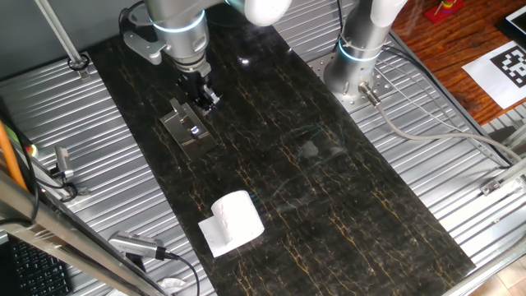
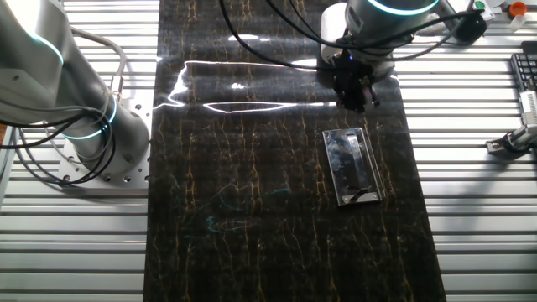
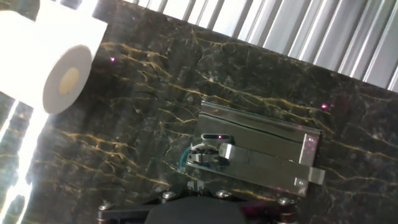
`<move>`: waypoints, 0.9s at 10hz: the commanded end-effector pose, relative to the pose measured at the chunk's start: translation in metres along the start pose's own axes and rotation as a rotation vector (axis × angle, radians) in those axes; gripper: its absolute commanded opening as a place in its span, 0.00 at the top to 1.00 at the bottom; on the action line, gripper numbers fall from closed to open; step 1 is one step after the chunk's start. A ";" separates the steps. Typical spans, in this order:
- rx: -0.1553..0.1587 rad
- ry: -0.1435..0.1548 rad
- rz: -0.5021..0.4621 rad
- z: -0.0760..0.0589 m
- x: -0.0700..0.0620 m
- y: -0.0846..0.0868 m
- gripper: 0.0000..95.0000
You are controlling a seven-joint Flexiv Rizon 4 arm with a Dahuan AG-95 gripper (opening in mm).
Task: Put the toilet paper on its holder
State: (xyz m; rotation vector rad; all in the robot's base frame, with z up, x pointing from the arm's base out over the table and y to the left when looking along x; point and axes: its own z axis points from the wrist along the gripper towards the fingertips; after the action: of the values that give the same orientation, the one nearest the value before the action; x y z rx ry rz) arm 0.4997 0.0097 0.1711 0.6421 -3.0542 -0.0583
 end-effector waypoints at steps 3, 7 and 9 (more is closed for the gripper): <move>-0.016 0.004 0.060 0.000 -0.001 -0.001 1.00; -0.006 -0.023 0.054 0.000 -0.001 -0.001 1.00; -0.007 -0.024 0.002 0.000 -0.001 -0.001 1.00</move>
State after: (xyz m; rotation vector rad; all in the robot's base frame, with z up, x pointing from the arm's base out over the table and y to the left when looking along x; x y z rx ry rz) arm 0.5000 0.0093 0.1708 0.6417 -3.0814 -0.0736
